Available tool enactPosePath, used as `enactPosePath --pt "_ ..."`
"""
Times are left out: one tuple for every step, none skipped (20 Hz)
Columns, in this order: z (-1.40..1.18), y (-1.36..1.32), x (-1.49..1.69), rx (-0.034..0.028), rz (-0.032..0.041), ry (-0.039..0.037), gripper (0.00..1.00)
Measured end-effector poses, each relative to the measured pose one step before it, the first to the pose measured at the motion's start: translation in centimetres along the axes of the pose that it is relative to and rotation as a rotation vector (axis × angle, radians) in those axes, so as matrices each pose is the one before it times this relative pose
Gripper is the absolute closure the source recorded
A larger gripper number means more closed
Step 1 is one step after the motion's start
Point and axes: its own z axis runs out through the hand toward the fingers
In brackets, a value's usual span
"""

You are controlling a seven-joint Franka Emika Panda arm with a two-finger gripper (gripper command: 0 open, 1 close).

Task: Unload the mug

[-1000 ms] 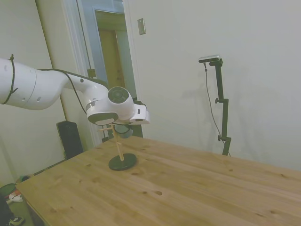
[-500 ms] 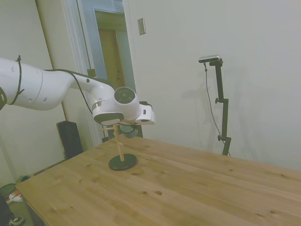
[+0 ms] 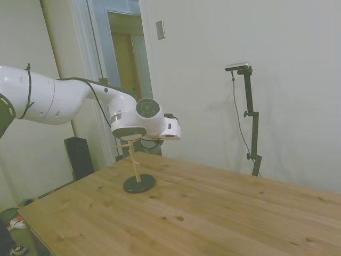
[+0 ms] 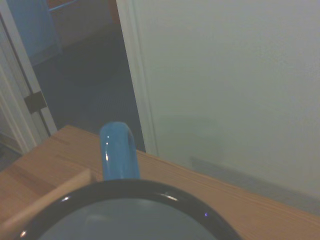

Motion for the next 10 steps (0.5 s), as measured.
enactPosePath --pt "-0.115 -0.190 0.201 0.00315 -0.00157 0.00374 1.00" --pt "-0.151 -0.094 0.208 0.00202 -0.00033 0.00474 1.00" --pt "-0.230 0.060 0.231 0.00051 0.00207 0.00611 1.00" --pt "-0.266 0.168 0.253 0.00033 0.00443 0.00649 1.00" --pt "-0.342 0.275 0.332 0.00029 0.00537 0.00638 1.00" --pt "-0.385 0.372 0.351 -0.00050 0.00620 0.00612 1.00" --pt "-0.366 0.393 0.326 -0.00222 0.00629 0.00754 1.00" --pt "-0.348 0.427 0.293 -0.00306 0.00697 0.00785 1.00" --pt "-0.364 0.430 0.305 -0.00336 0.00719 0.00866 1.00" --pt "-0.367 0.384 0.309 -0.00374 0.00599 0.00883 1.00"
